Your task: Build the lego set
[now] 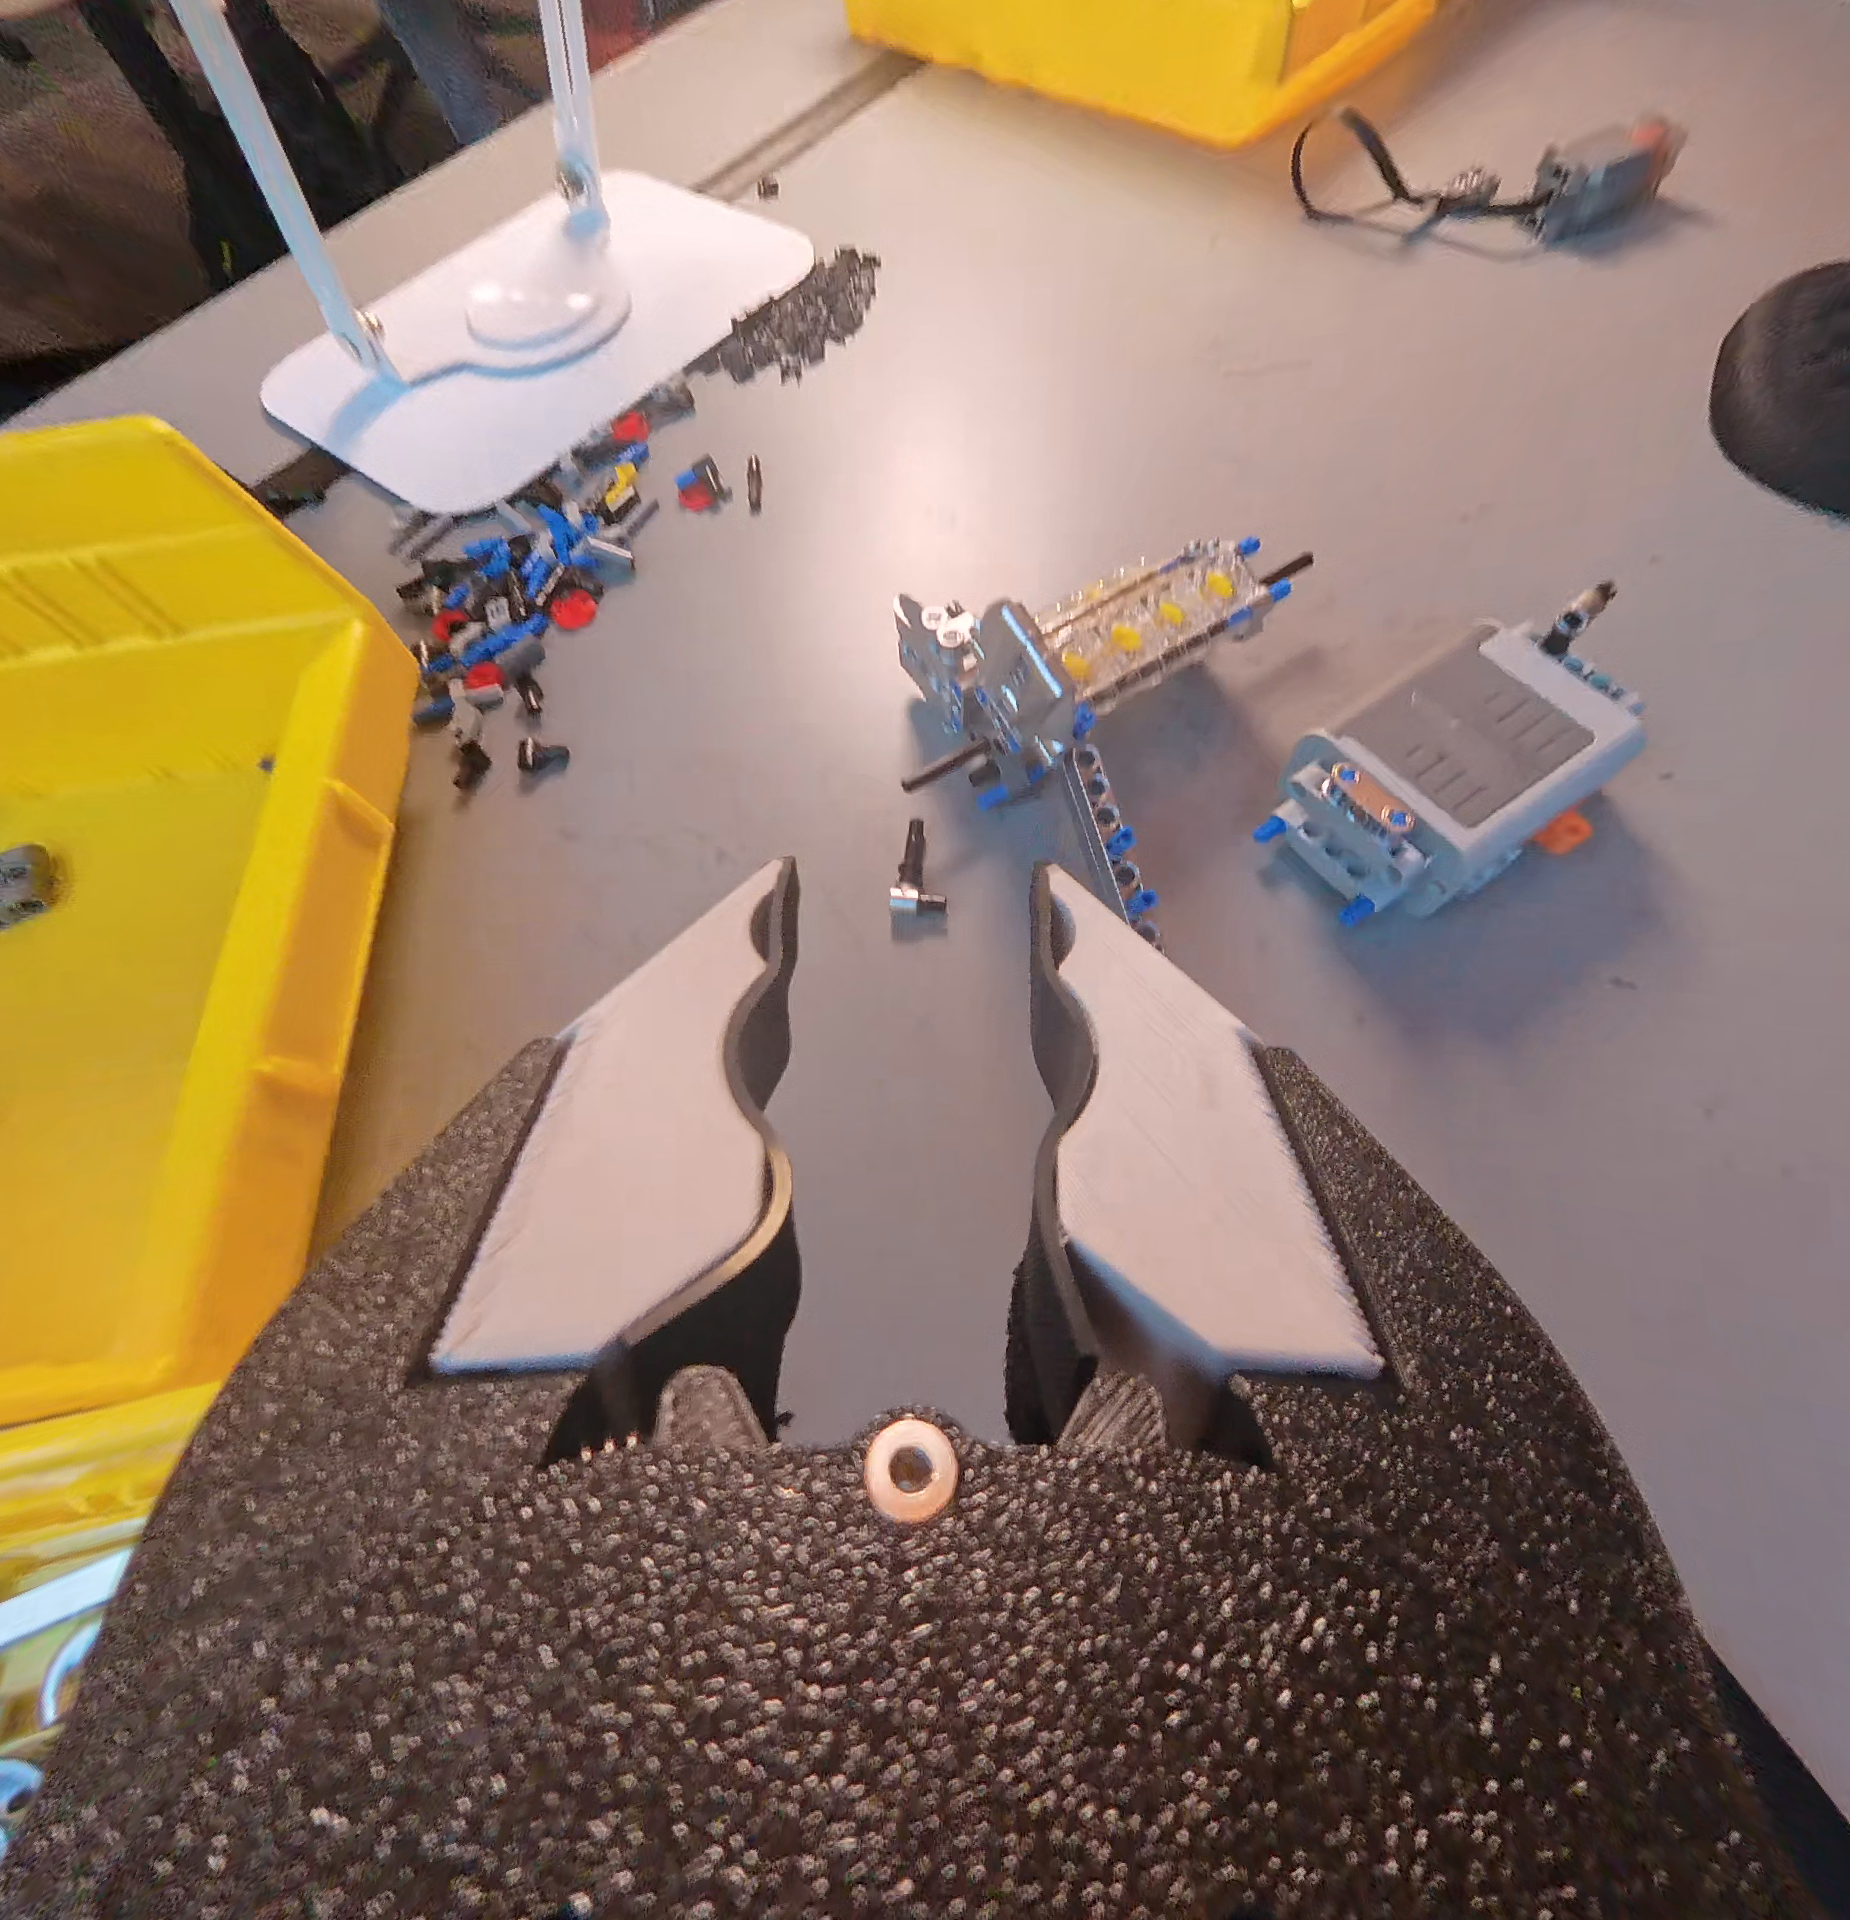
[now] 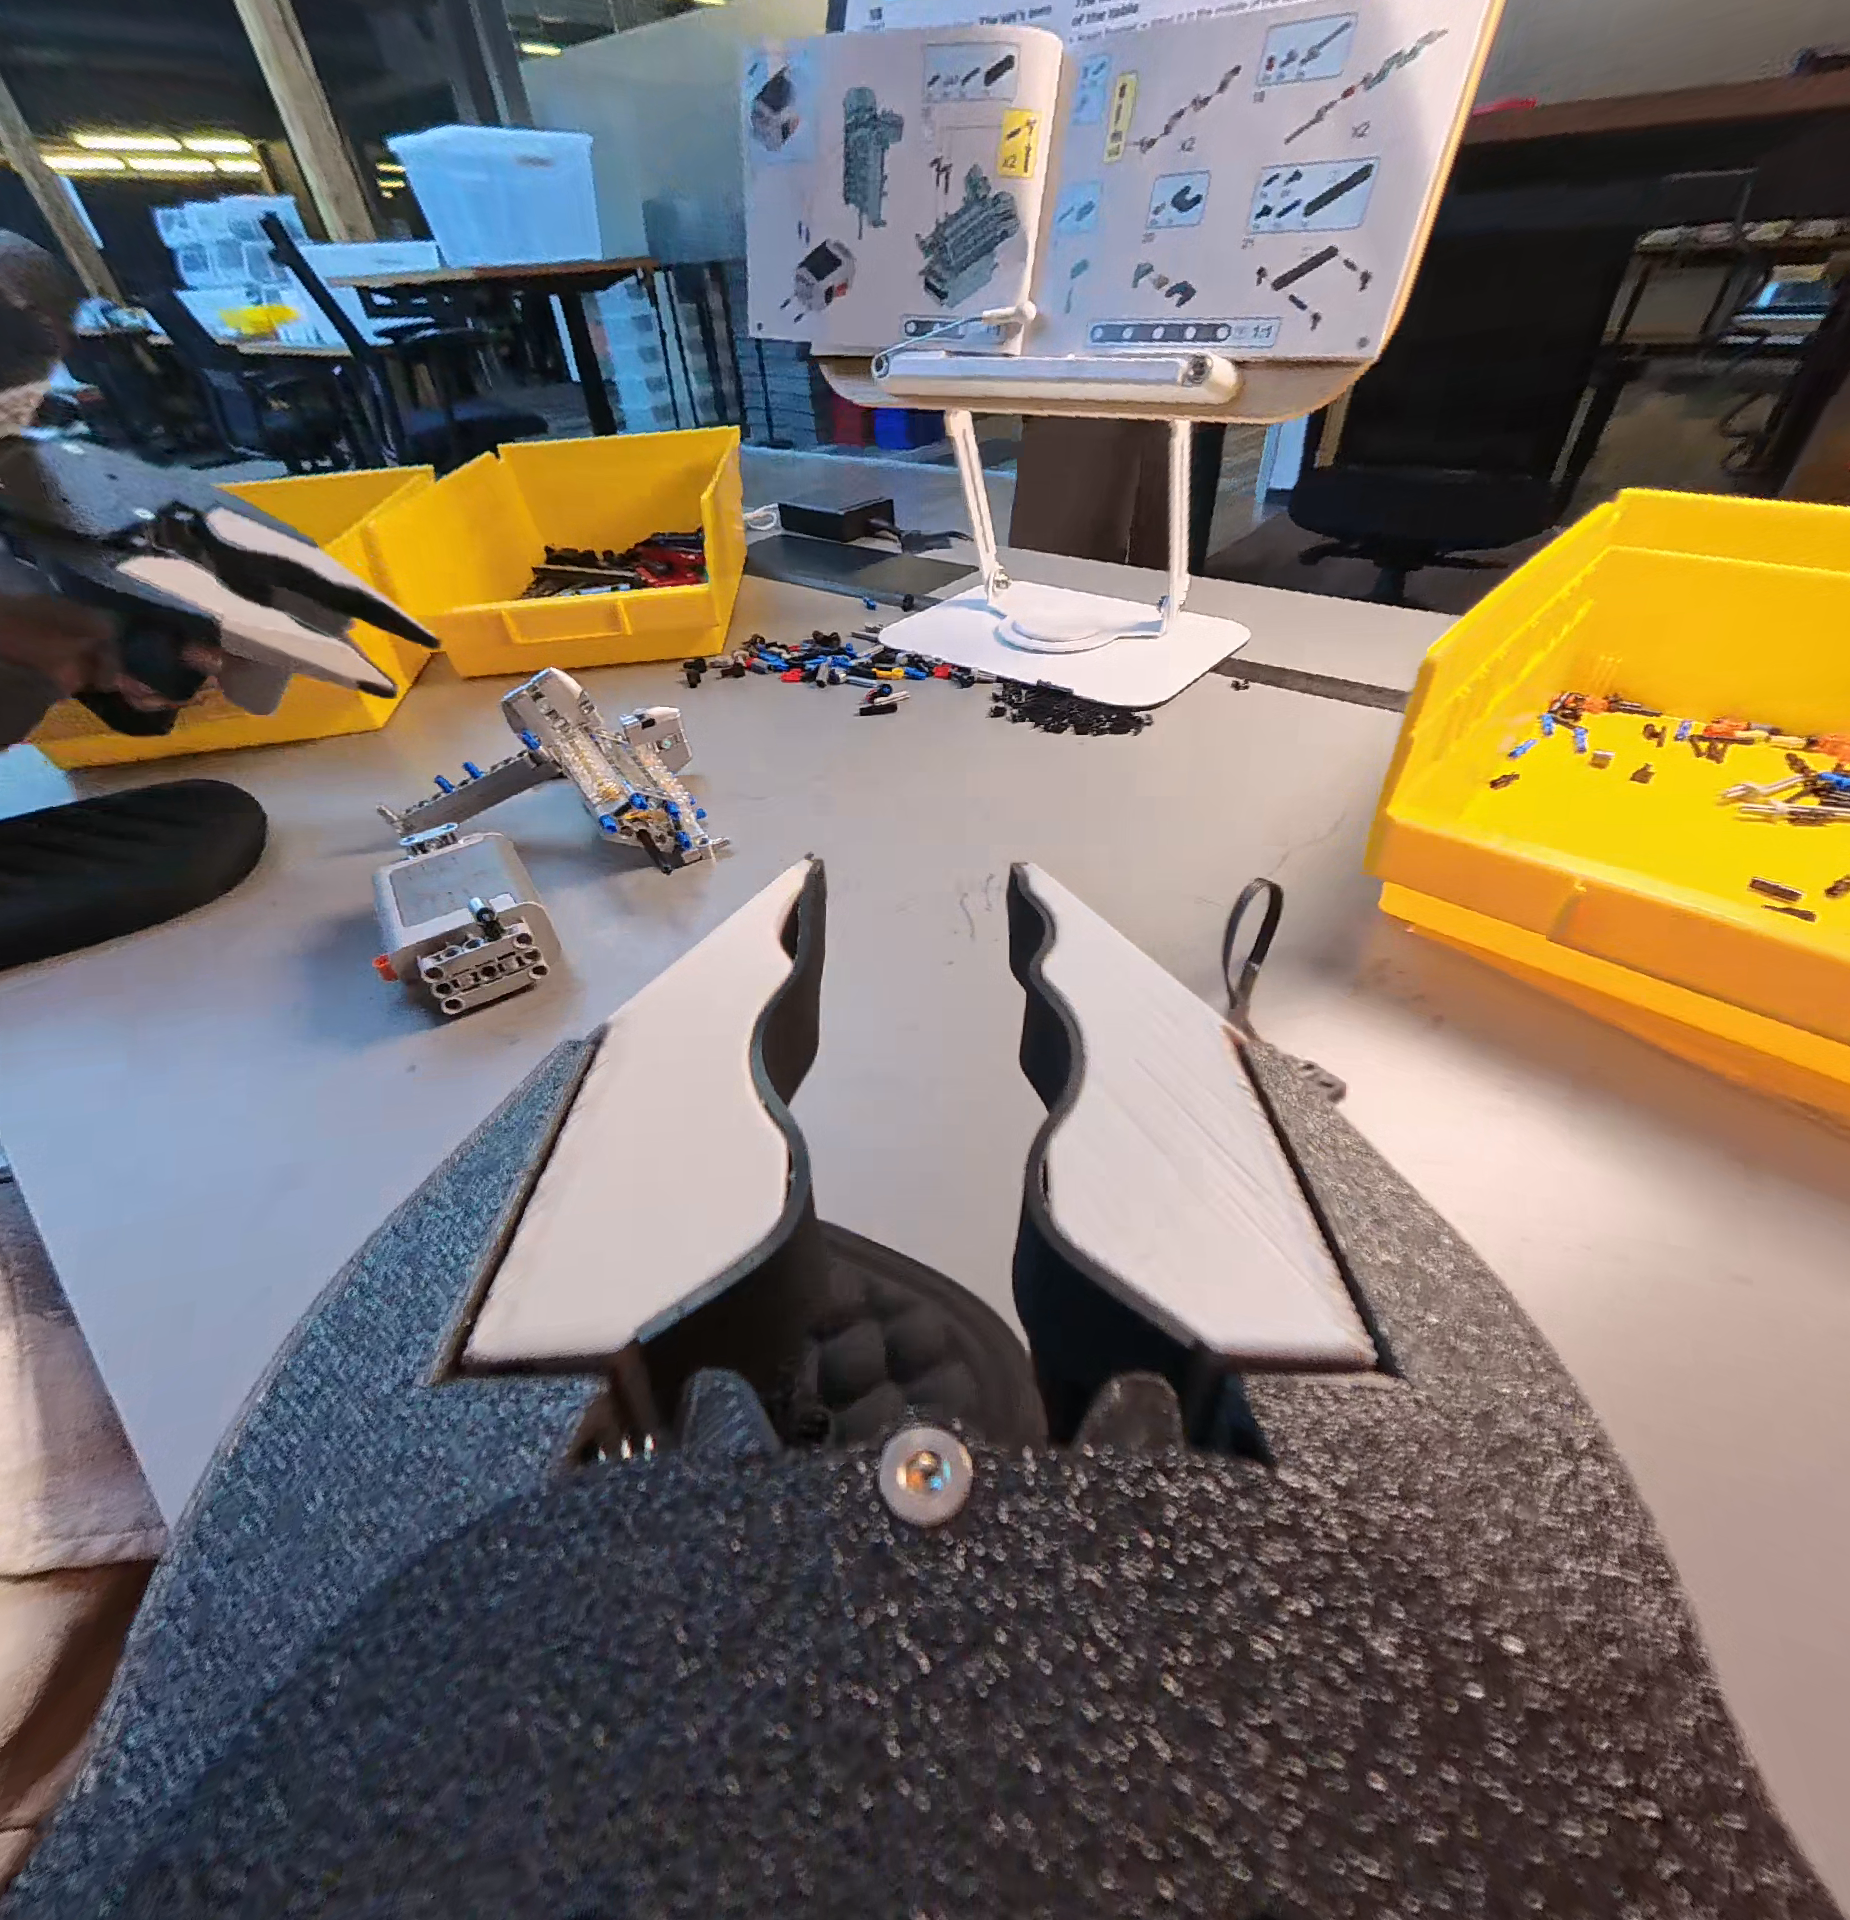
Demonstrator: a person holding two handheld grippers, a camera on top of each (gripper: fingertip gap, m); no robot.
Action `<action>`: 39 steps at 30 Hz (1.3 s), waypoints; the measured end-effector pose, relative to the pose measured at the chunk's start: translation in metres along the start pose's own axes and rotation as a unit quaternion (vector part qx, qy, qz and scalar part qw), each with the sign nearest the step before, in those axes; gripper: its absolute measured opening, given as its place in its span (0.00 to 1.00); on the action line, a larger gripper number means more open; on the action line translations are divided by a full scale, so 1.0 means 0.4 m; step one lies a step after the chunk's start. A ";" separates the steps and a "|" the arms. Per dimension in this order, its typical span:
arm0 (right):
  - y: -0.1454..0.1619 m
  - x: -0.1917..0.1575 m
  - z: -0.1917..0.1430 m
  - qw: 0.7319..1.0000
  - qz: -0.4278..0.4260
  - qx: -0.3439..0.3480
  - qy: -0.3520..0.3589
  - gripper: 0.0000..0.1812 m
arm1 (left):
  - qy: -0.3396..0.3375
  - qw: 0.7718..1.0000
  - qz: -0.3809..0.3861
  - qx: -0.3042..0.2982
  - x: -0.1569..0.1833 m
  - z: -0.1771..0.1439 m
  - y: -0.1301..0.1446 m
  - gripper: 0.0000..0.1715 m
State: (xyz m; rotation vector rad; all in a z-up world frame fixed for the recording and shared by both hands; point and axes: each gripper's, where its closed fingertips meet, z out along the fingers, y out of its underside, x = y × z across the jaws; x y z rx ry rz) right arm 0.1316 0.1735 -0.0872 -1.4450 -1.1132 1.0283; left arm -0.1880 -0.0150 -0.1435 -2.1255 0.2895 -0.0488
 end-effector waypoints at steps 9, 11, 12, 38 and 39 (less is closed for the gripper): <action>0.014 -0.095 0.087 0.994 -0.071 -0.050 -0.062 0.19 | -0.006 0.995 0.033 -0.094 0.001 0.117 0.082 0.23; 0.017 -0.121 0.101 0.991 -0.094 -0.058 -0.075 0.19 | 0.004 0.993 0.035 -0.116 -0.003 0.146 0.092 0.23; 0.021 -0.133 0.106 0.989 -0.107 -0.061 -0.080 0.19 | 0.013 0.992 0.031 -0.123 -0.001 0.157 0.095 0.23; 0.089 -0.503 0.337 0.794 -0.570 -0.061 -0.203 0.04 | 0.359 0.933 -0.014 -0.011 0.392 0.041 -0.123 0.08; 0.094 -0.499 0.337 0.798 -0.564 -0.064 -0.202 0.02 | 0.368 0.930 -0.021 -0.008 0.396 0.044 -0.126 0.08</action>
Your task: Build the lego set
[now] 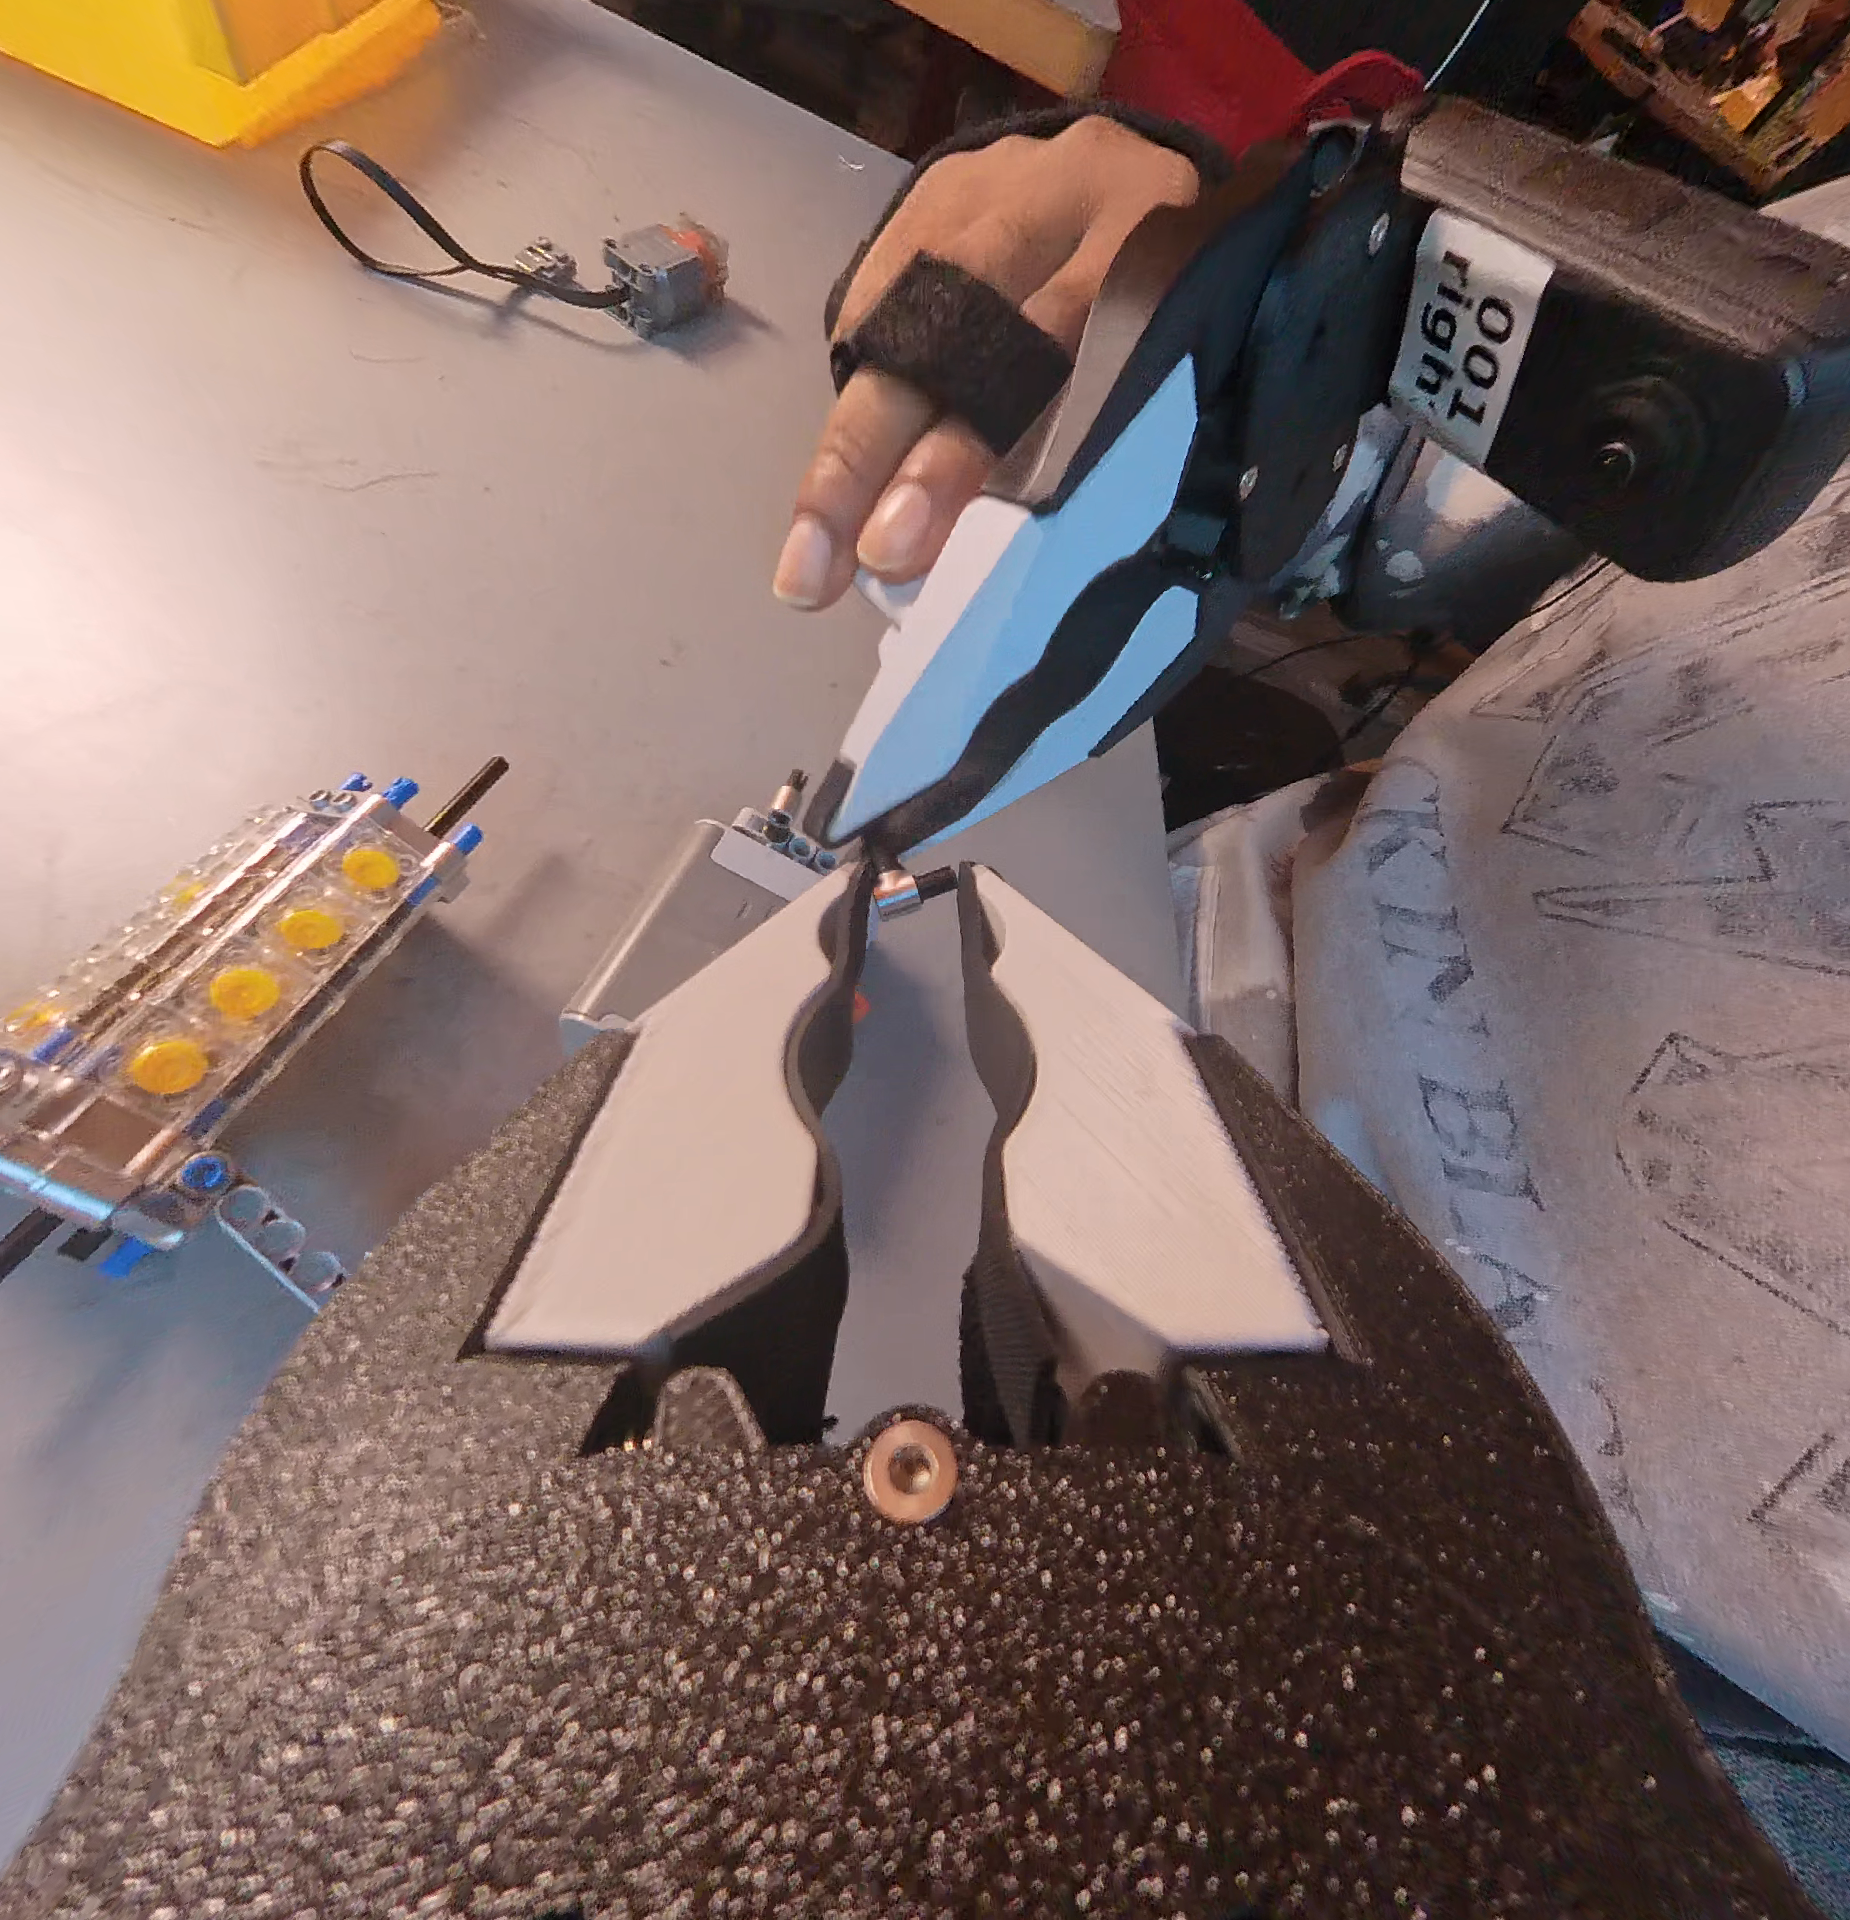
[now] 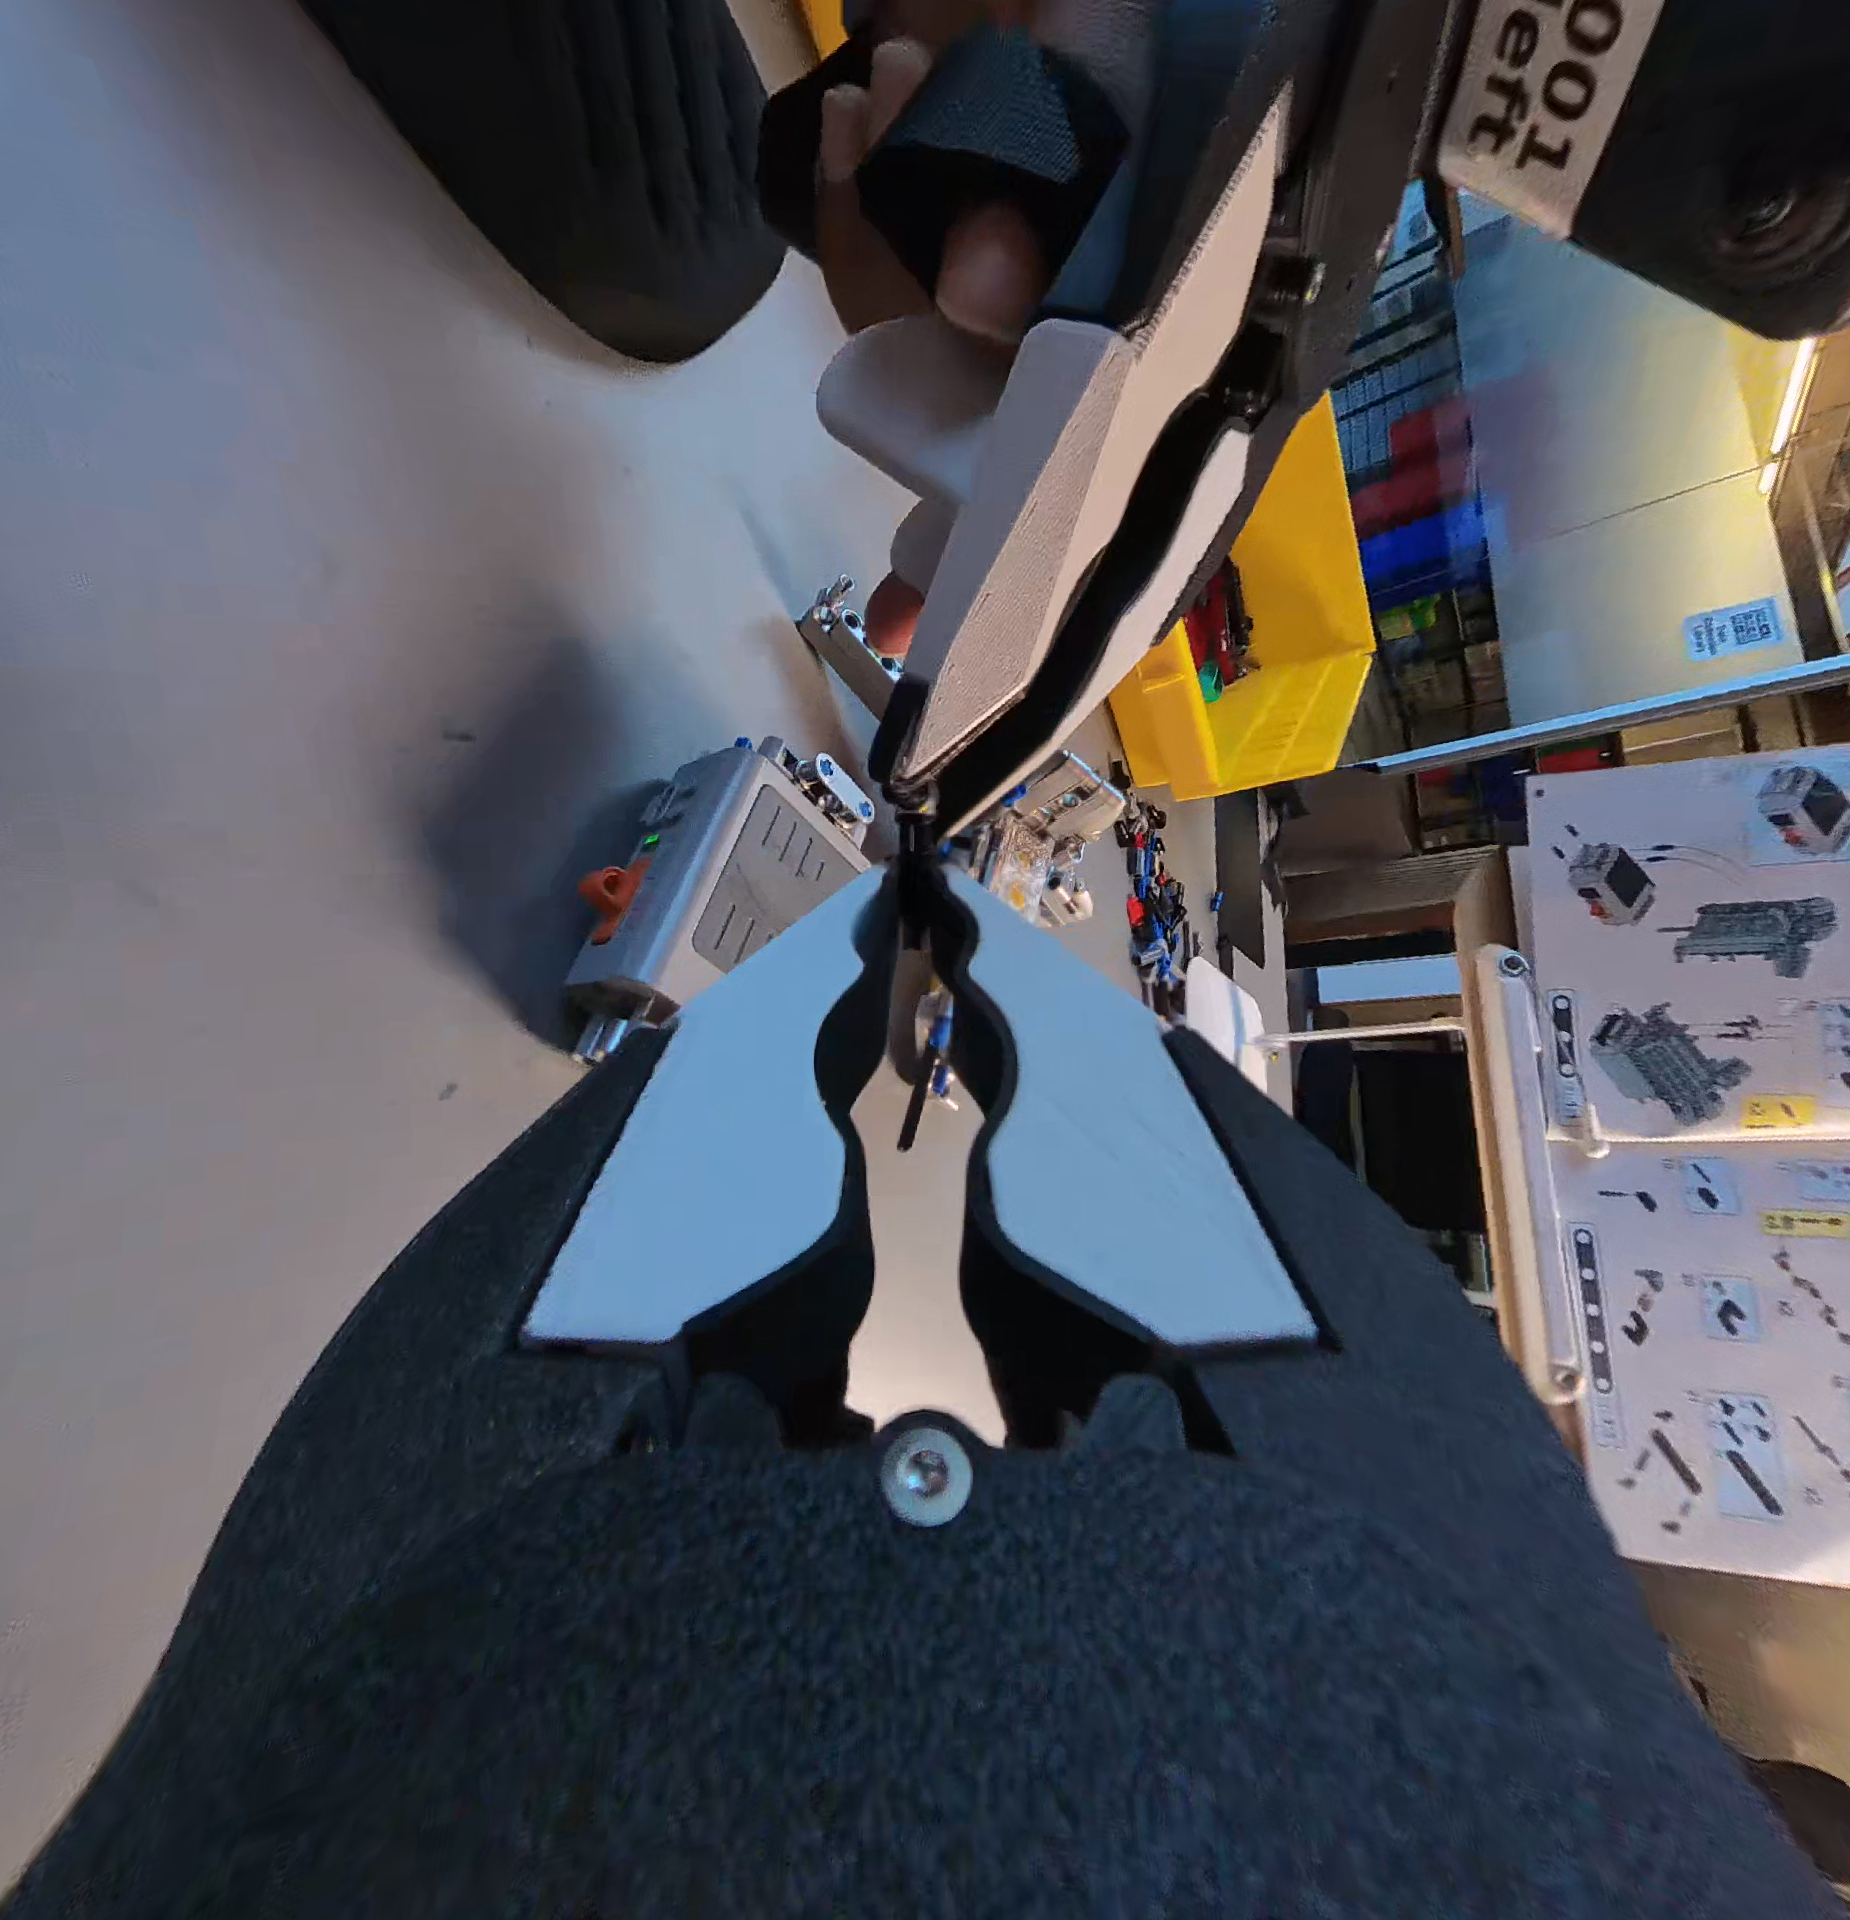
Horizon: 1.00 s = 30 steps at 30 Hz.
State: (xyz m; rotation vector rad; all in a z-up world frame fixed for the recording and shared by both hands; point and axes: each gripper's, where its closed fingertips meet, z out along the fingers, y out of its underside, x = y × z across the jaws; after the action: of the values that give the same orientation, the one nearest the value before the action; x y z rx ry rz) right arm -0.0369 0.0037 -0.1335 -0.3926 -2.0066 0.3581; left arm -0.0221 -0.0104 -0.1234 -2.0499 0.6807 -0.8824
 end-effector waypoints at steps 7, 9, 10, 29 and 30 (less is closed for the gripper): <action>0.004 0.043 -0.042 0.950 0.287 0.119 -0.032 0.02 | 0.010 0.991 0.042 0.128 -0.012 -0.028 -0.076 0.08; -0.034 0.063 -0.069 0.897 0.389 0.201 -0.067 0.02 | 0.000 0.981 0.073 0.179 -0.005 -0.048 -0.107 0.10; -0.047 0.075 -0.079 0.870 0.426 0.234 -0.079 0.02 | -0.006 0.975 0.095 0.199 0.003 -0.055 -0.119 0.10; 0.026 -0.032 0.004 0.895 0.418 0.059 -0.143 0.34 | -0.096 0.975 0.149 0.138 -0.040 -0.045 -0.083 0.03; 0.047 -0.061 0.017 0.900 0.411 0.010 -0.144 0.42 | -0.126 0.974 0.154 0.110 -0.069 -0.044 -0.061 0.03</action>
State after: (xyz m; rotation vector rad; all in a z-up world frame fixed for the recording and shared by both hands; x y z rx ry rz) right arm -0.0301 0.0099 -0.1636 -1.2411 -2.0245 1.0056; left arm -0.0486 0.0148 -0.1051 -1.7586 0.7035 -0.4854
